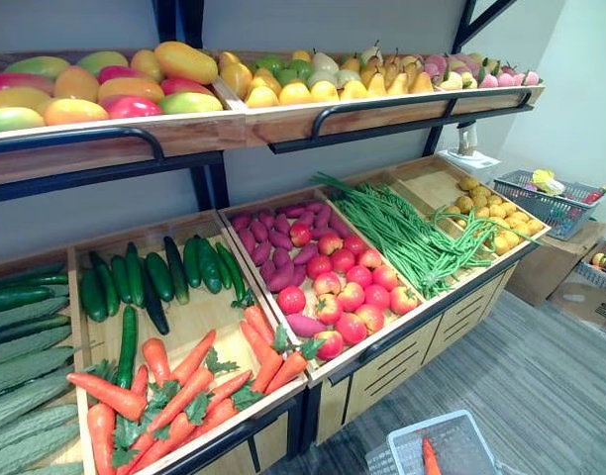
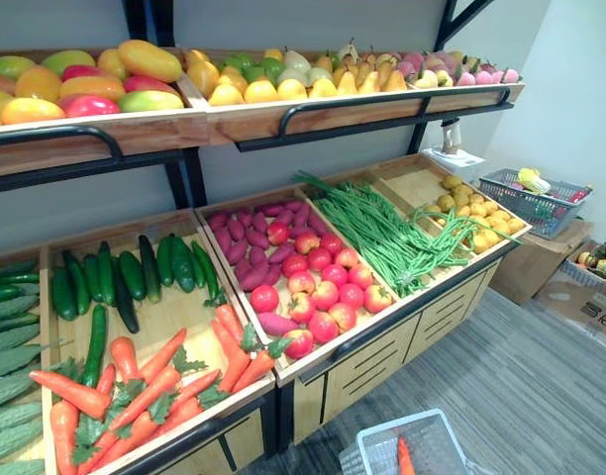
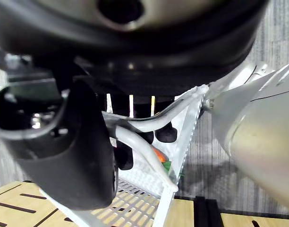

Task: Pick vegetable in the basket

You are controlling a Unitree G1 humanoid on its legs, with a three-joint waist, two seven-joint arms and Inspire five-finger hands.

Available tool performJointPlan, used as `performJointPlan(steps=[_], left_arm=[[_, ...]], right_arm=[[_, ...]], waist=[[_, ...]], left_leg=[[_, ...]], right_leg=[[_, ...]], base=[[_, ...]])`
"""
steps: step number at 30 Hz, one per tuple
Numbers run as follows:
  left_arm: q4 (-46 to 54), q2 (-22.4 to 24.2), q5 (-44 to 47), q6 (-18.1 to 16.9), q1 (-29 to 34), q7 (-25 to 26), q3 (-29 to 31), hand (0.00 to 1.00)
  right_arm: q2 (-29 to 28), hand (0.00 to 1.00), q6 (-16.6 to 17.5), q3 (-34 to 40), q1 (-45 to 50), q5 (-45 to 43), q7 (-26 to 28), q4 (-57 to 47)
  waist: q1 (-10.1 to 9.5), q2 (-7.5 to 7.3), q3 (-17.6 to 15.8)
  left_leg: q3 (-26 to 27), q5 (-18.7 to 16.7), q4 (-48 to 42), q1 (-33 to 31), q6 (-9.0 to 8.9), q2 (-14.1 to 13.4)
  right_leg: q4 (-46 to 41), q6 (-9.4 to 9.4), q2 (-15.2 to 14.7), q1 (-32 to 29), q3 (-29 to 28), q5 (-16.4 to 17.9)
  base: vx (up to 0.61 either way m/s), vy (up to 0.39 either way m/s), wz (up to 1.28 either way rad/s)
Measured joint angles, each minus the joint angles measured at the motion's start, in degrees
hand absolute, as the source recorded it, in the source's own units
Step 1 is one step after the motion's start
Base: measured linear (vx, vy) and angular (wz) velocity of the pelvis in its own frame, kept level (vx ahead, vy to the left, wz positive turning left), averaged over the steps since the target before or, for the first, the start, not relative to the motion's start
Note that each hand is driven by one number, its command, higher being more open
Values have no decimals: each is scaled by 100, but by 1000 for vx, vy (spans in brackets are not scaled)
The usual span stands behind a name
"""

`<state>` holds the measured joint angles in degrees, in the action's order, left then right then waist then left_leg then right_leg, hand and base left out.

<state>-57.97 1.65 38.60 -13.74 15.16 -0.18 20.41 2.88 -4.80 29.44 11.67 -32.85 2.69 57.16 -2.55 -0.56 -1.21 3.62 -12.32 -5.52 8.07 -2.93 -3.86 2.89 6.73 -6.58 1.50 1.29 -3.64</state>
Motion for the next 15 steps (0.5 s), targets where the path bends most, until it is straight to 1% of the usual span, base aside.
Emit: performJointPlan(steps=[1, 2, 3, 5, 7, 9, 12, 15], left_arm=[[-29, -33, 44, 19, -38, -94, -92, 100], [-85, -140, 48, 123, -95, -358, -361, 100], [-108, -170, 0, 179, -115, -476, -472, 100], [-213, -381, -102, 299, -276, -822, -939, 100], [-228, -484, -101, 352, -319, -997, -1135, 100], [-229, -571, -102, 411, -355, -1068, -1324, 100], [-231, -595, -102, 426, -379, -1099, -1353, 100], [-248, -677, -106, 426, -396, -1101, -1511, 100]], right_arm=[[5, 0, 0, -60, -16, 1, 2, 3], [24, 0, -9, -178, -92, 13, 20, 47], [31, 0, -14, -208, -138, 17, 41, 86], [74, 0, -61, -390, -263, 128, 90, 219], [92, 0, -119, -445, -309, 130, 112, 243], [123, 0, -161, -591, -321, 132, 128, 278], [150, 0, -233, -602, -325, 132, 163, 428], [183, 0, -247, -635, -305, 130, 164, 477]], waist=[[3, 10, -6], [27, 11, -45], [30, 5, -75], [45, 14, -168], [89, 24, -186], [141, 30, -194], [162, 29, -235], [201, 3, -256]], left_leg=[[31, 0, 2, -2, -1, -1], [93, -2, 3, 9, -3, -4], [124, -4, 3, 23, -5, -8], [258, -25, 2, 77, -29, -36], [344, -48, -2, 91, -30, -57], [481, -82, -13, 102, -38, -82], [708, -155, -39, 158, -45, -103], [894, -235, -106, 186, -33, -109]], right_leg=[[-6, 1, 6, -25, -28, -4], [-10, -7, 22, -53, -107, -24], [-10, -11, 30, -58, -136, -31], [-20, -29, 80, -83, -277, -53], [-48, -30, 112, -126, -344, -54], [-96, -32, 160, -209, -486, -55], [-144, -36, 223, -292, -702, -61], [-144, -21, 258, -337, -887, -87]], base=[[-6, -1, -23], [-7, -2, -23], [-18, -4, -31], [-22, -6, -28], [-10, -6, -24], [4, 2, -38], [14, 18, -38], [14, 36, -36]])
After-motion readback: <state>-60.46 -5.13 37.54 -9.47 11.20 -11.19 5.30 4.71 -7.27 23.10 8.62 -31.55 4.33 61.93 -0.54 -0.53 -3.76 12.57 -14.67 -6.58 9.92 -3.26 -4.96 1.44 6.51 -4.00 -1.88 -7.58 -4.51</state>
